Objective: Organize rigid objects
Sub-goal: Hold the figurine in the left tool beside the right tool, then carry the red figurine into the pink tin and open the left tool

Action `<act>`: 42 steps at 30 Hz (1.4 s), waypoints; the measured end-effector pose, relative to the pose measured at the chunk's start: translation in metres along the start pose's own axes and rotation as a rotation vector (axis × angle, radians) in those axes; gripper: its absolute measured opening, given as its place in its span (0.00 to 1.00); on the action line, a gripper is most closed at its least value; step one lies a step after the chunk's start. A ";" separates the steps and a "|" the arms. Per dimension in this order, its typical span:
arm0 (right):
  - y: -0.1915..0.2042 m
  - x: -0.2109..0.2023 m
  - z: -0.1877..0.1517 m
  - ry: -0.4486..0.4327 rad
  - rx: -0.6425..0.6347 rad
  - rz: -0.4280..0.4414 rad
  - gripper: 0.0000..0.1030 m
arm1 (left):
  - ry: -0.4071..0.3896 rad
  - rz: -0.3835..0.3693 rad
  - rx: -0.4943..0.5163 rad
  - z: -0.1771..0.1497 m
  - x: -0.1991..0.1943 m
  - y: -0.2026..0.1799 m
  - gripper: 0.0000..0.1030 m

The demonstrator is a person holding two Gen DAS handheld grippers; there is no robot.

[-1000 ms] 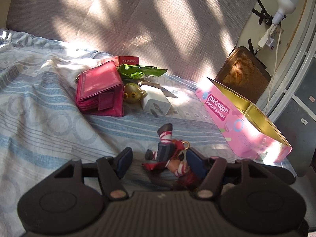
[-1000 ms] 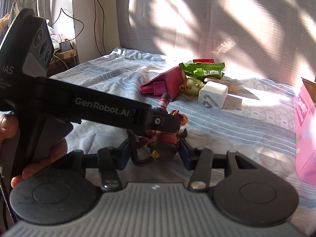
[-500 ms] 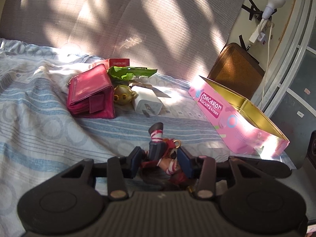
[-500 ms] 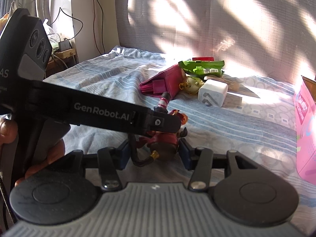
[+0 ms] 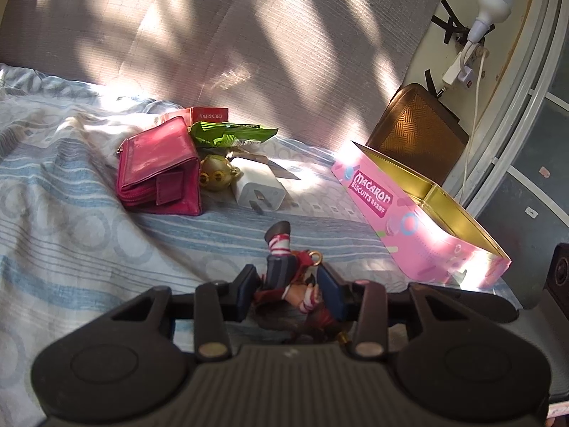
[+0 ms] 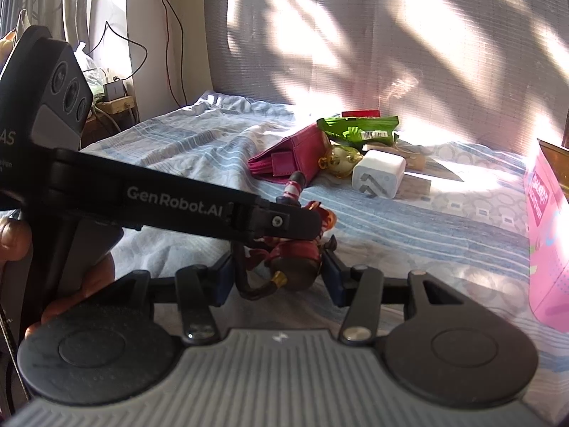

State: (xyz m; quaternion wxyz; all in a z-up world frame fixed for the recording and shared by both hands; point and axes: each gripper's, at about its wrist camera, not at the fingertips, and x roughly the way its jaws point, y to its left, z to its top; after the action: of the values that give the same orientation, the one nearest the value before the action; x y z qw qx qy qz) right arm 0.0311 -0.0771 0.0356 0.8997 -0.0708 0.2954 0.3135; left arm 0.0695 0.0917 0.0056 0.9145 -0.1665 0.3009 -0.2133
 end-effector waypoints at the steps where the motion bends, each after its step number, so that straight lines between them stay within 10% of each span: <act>1: 0.000 -0.001 0.000 -0.001 0.001 0.000 0.52 | 0.000 -0.001 -0.001 0.000 0.000 0.000 0.37; 30: 0.002 -0.009 0.000 -0.045 -0.009 -0.028 0.51 | 0.004 -0.012 -0.008 0.005 -0.001 -0.007 0.35; 42: -0.034 -0.066 0.003 -0.204 -0.021 -0.208 0.50 | -0.018 -0.110 0.149 0.042 0.025 -0.095 0.35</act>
State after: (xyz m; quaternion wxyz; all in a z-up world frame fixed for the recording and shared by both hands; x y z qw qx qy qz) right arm 0.0117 -0.1379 0.0742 0.9519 -0.0783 0.1899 0.2273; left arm 0.0866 0.0055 0.0672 0.9139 -0.1165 0.2662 -0.2834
